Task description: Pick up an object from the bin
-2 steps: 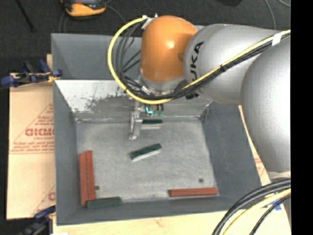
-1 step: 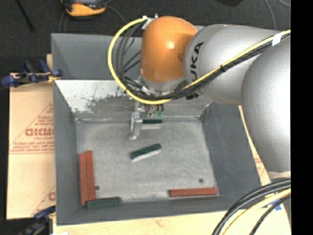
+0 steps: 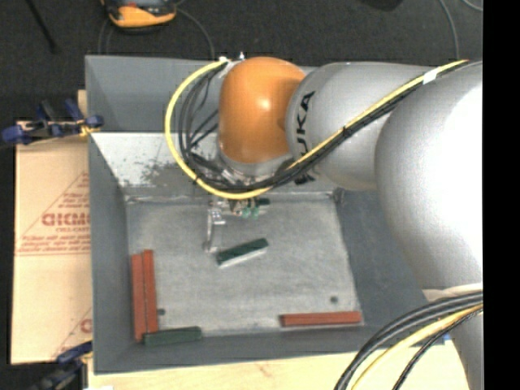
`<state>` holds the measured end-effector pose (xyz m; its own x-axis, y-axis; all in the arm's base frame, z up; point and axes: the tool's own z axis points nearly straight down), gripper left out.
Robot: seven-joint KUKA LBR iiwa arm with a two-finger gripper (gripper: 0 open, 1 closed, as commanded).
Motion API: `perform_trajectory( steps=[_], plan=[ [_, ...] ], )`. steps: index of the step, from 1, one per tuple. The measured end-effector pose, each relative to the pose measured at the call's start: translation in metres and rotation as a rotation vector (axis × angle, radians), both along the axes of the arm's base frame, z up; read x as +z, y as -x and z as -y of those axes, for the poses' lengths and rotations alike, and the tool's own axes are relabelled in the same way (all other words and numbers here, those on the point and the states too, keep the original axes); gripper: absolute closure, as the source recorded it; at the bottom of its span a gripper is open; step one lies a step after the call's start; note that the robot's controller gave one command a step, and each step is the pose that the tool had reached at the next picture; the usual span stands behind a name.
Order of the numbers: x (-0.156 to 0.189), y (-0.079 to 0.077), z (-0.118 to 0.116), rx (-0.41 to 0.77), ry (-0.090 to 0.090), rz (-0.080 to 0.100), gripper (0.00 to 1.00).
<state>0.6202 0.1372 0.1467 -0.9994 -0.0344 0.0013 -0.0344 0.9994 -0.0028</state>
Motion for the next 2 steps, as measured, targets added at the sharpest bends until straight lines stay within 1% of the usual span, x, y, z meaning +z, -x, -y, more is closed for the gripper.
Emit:
perform_trajectory(
  steps=[1, 2],
  plan=[
    [-0.037, 0.016, 0.014, 0.036, -0.008, 0.012, 0.0],
    [-0.068, -0.002, 0.047, 0.16, -0.002, 0.001, 0.0]
  ],
)
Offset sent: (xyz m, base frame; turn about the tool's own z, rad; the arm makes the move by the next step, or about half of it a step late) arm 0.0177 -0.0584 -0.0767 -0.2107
